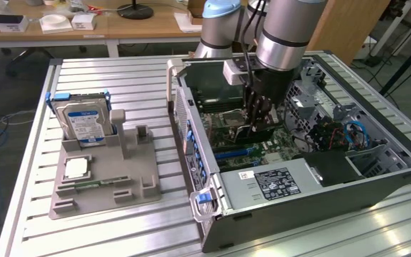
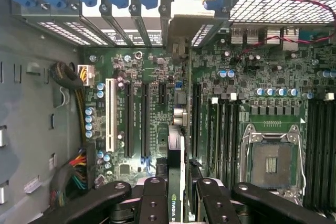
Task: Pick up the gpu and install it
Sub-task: 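Insert the gpu into the slot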
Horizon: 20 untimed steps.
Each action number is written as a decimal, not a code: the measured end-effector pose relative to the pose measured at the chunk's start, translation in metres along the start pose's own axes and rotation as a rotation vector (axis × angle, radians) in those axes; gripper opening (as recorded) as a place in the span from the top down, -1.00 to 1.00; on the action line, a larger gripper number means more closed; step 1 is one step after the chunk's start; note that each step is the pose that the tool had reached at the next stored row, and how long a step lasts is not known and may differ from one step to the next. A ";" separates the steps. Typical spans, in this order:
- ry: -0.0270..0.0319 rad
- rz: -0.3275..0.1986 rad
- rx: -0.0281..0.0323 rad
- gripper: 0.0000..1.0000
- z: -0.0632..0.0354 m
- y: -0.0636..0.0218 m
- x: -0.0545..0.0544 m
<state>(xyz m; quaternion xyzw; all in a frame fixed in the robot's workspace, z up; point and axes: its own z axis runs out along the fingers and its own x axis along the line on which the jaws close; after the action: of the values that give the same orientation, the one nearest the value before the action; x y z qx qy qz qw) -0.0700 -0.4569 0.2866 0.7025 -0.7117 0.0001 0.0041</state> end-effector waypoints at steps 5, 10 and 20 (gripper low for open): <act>0.0036 0.000 0.0000 0.48 0.0026 0.0053 0.000; 0.0079 0.000 0.0000 0.48 0.0039 0.0082 0.000; 0.0096 0.000 0.0001 0.48 0.0094 0.0092 0.000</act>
<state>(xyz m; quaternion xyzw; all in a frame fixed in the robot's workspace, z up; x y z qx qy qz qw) -0.0793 -0.4569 0.2772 0.7024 -0.7117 0.0035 0.0075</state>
